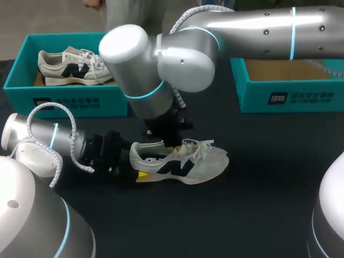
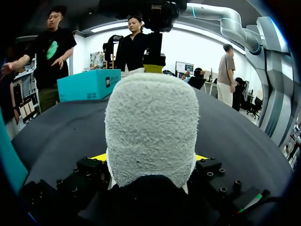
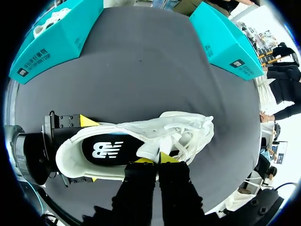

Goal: Take the shoe out of the shoebox, open the shoe tongue, remove and reinsert the insole, then place the shoe into the shoebox

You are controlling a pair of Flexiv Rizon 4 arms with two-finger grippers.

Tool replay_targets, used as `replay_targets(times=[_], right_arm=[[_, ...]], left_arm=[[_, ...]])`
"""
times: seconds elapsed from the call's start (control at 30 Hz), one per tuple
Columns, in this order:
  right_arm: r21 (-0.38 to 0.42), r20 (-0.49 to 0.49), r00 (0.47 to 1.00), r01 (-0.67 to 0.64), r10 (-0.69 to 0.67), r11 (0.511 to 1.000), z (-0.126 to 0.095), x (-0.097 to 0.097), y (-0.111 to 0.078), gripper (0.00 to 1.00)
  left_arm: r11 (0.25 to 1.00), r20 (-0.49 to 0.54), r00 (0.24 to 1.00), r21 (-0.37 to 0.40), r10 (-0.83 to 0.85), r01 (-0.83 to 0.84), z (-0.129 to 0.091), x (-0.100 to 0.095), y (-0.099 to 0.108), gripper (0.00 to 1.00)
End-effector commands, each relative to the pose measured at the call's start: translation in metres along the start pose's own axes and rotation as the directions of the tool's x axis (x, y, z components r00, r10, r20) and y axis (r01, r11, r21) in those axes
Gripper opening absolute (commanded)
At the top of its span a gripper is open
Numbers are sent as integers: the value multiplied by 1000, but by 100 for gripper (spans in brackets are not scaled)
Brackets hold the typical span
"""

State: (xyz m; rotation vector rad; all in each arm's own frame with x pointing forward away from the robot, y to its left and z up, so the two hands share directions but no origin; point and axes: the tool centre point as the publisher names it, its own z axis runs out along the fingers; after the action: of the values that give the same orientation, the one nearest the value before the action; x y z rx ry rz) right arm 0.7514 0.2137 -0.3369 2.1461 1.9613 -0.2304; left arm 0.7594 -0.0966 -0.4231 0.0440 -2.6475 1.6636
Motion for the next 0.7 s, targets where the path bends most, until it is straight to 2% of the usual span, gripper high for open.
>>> replay_targets(times=[0.03, 0.63, 0.7], right_arm=[[2, -59, 997, -57, 57, 998, -1, -11, -3, 0], [2, -59, 997, -57, 57, 998, -1, -11, -3, 0], [25, -150, 985, -79, 82, 997, -5, -22, 1, 0]], left_arm=[[1000, 0, 1000, -3, 0, 0, 1, 0, 1, 0], [1000, 0, 1000, -3, 0, 0, 1, 0, 1, 0], [1000, 0, 1000, -3, 0, 0, 1, 0, 1, 0]])
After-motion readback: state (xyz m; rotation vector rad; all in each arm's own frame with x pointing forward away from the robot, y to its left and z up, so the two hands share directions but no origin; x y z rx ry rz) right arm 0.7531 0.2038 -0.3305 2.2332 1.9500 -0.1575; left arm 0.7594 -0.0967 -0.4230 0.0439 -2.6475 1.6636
